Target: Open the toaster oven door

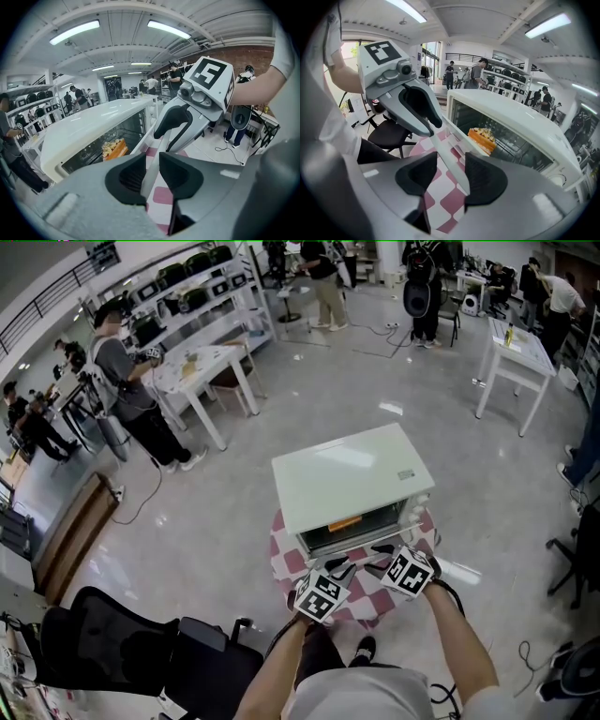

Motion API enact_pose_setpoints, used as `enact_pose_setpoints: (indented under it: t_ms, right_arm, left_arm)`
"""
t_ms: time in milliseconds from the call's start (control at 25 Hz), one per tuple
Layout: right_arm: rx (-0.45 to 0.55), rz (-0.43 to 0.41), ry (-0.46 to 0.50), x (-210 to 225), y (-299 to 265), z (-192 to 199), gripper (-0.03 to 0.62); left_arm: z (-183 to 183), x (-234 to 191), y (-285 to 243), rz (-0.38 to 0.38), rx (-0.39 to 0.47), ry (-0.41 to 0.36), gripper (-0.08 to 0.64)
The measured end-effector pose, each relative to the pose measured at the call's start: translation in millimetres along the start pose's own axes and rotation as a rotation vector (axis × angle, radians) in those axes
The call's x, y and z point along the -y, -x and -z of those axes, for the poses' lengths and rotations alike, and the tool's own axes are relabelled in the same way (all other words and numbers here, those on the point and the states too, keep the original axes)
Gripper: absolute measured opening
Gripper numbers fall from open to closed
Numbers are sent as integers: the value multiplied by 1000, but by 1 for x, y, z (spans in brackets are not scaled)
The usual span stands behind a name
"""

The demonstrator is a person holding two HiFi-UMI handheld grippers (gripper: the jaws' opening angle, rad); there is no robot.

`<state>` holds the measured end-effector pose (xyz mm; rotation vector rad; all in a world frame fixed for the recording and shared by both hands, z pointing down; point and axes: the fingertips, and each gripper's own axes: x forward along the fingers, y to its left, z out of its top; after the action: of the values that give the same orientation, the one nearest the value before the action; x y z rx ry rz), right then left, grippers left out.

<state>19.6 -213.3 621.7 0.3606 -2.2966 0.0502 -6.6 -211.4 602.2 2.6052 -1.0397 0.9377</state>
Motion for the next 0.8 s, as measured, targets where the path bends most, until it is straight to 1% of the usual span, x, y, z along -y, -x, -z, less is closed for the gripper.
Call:
enact_pose_setpoints:
  t_ms: [160,480,640,800]
  right_arm:
    - [8,17,6,-7,1,8,188]
    - [0,12,9,-18,-2,21,187]
    - [-7,26,16,-26,-2,27,187]
    - [7,33,-2,-30,1,35,187]
  left_arm:
    - [4,5,1,-1,-1,9,95]
    - [14,17,-2,5,-8,18,95]
    - [18,24,0,10,-9,38,95]
    - [21,32,-2,23,-15,53,87]
